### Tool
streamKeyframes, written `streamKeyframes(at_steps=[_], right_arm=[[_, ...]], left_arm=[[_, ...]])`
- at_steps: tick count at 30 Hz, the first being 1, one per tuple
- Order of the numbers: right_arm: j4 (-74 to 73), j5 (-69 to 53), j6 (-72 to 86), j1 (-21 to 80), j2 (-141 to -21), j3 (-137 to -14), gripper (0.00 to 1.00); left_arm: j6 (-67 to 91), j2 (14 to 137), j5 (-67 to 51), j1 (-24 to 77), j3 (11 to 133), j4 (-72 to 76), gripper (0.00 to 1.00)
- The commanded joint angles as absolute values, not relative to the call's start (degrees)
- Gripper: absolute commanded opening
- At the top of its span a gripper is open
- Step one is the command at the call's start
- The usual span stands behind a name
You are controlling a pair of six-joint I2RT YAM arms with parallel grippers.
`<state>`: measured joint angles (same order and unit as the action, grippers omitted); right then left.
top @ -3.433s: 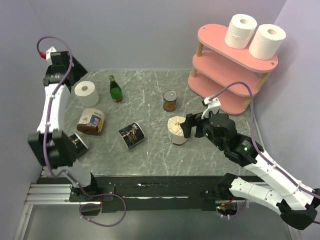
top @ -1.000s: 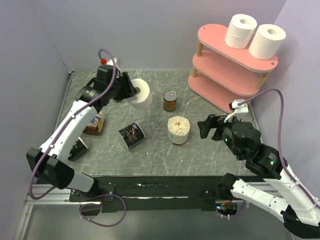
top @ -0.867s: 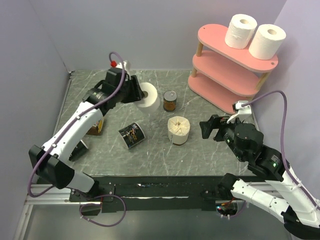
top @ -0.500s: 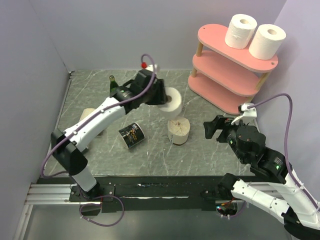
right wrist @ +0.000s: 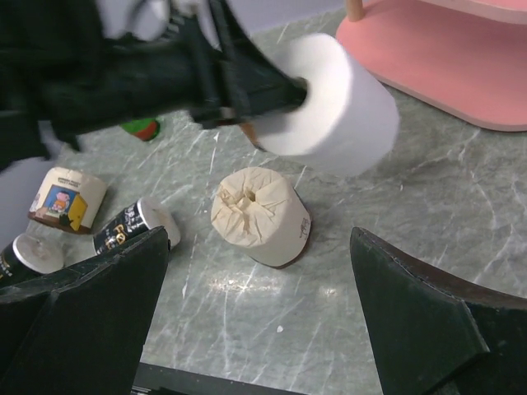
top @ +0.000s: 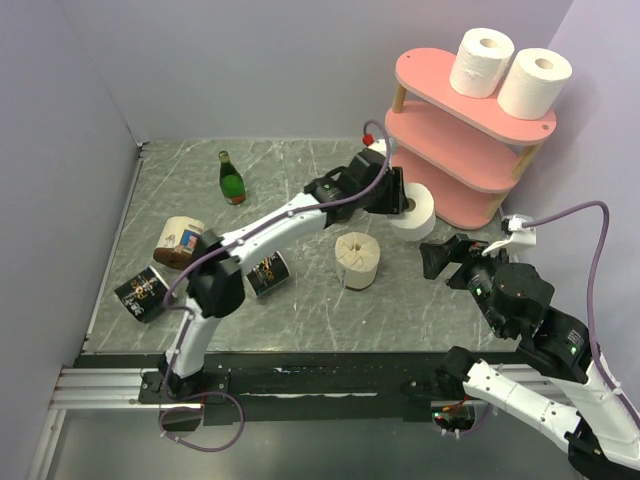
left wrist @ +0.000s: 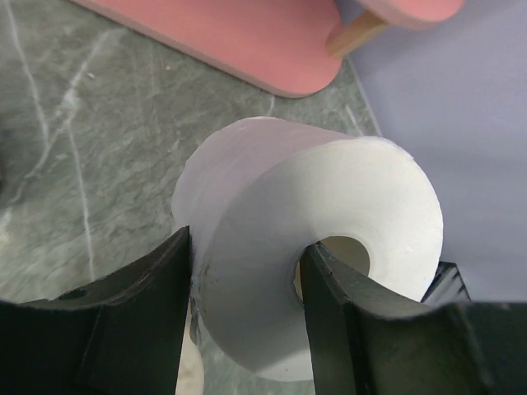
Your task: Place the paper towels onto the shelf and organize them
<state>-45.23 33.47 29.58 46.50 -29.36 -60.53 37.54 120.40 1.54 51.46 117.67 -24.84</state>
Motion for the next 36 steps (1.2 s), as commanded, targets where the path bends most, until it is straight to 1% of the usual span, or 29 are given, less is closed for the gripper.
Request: streamKeyframes(at_steps=[1,4,11,14,16,17,19,20,24,25,26,27,28,29,31,33,34,36], right_arm=[[-44.56,34.54,30.32,46.76,-29.88,-61.00,0.97],[-43.69,34.10,29.80,46.76,-29.71,-60.30,0.97],[-43.50,34.10,29.44,46.67,-31.29,-60.29,0.97],[-43.42,34.45,29.27,46.76,-31.55,-60.56,0.97],[-43.24,34.28,29.27,46.76,-31.81,-60.64,0.97],[-43.16,33.76,29.01,46.76,-31.64,-60.56,0.97],[-41.67,32.09,27.52,46.76,-31.29,-59.94,0.97],[-40.88,30.43,27.16,46.76,-31.03,-59.59,0.97],[-37.36,27.17,23.57,46.84,-30.85,-58.45,0.97],[-36.83,26.55,22.86,46.76,-31.55,-58.53,0.97],[-36.48,26.02,22.07,46.84,-32.07,-58.62,0.97],[-35.87,24.97,21.10,46.76,-32.60,-58.62,0.97],[-35.34,24.70,20.22,46.76,-33.65,-58.71,0.97],[-34.98,24.87,19.87,46.76,-34.27,-58.62,0.97],[-33.67,25.40,18.64,46.67,-36.20,-58.10,0.97],[-31.56,25.93,17.85,46.67,-37.52,-57.92,0.97],[-31.47,26.45,16.88,46.58,-39.62,-58.18,0.97],[-32.95,27.59,16.44,46.32,-42.09,-60.19,0.97]], left_arm=[[40.08,125.41,-0.79,51.50,124.27,-18.90,0.53],[39.82,128.31,-0.27,51.50,125.33,-17.67,0.55],[38.67,132.80,-0.18,51.07,126.38,-16.88,0.64],[38.50,132.81,-0.18,50.71,126.39,-16.61,0.70],[38.23,132.28,-0.26,50.45,125.95,-16.35,0.72],[38.06,131.49,-0.18,50.28,125.95,-16.35,0.75],[37.36,130.44,-0.70,50.01,126.21,-16.70,0.78],[37.01,128.78,-0.88,49.66,126.30,-17.22,0.81],[35.42,121.75,-0.18,48.08,124.46,-18.54,0.88],[34.72,117.81,-0.18,47.55,122.19,-18.81,0.90],[34.37,115.60,1.91,46.59,120.69,-19.07,0.96],[33.84,113.31,3.06,46.15,119.11,-19.16,0.99],[32.36,108.42,4.82,45.79,115.18,-19.25,0.97],[31.39,105.85,8.40,45.44,112.96,-19.07,0.96],[28.49,98.31,11.94,45.44,105.78,-17.93,0.96],[26.99,93.54,15.97,45.35,101.27,-17.84,0.96],[26.11,89.43,16.87,45.35,97.25,-18.36,0.96],[25.75,85.10,19.41,45.44,92.84,-19.51,0.96]])
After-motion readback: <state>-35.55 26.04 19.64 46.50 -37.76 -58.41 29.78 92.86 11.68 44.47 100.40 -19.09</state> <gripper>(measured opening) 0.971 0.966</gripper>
